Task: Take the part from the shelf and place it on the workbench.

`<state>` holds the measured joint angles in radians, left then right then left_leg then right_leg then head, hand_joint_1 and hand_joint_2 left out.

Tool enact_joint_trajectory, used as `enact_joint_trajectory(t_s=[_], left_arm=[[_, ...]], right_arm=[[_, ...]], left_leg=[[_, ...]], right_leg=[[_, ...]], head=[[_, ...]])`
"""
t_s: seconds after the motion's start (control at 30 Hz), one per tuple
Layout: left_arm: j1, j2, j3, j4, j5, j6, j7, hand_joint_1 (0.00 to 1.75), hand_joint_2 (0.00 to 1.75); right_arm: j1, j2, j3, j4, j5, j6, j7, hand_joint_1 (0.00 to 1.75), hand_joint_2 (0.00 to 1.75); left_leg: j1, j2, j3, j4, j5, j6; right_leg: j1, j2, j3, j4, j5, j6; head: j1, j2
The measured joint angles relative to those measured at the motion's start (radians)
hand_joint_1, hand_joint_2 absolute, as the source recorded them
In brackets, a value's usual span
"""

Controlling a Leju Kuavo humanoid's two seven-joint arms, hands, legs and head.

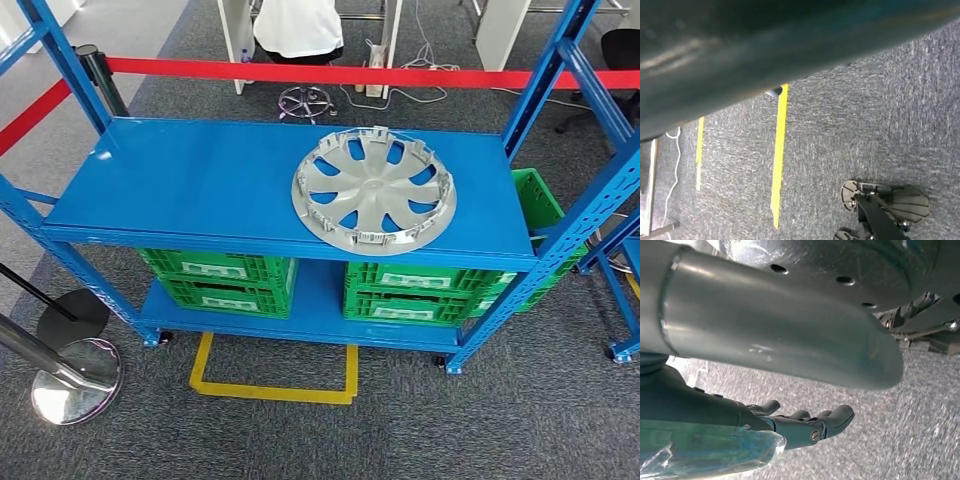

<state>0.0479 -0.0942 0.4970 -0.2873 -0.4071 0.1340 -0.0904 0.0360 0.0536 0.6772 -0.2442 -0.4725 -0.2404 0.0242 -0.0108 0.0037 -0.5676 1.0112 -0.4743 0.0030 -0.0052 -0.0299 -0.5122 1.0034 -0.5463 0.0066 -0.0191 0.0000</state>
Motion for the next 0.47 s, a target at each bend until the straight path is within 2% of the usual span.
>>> enact_joint_trajectory(t_s=[0.47], left_arm=[[0.049, 0.043, -0.236, -0.040, 0.206, -0.066, 0.044, 0.00, 0.00]], right_arm=[[0.053, -0.023, -0.328, -0.064, 0.239, 0.120, -0.012, 0.00, 0.00]], left_leg=[[0.000, 0.000, 0.000, 0.000, -0.002, 0.001]], right_leg=[[0.000, 0.000, 0.000, 0.000, -0.001, 0.001]], head=[[0.000, 0.000]])
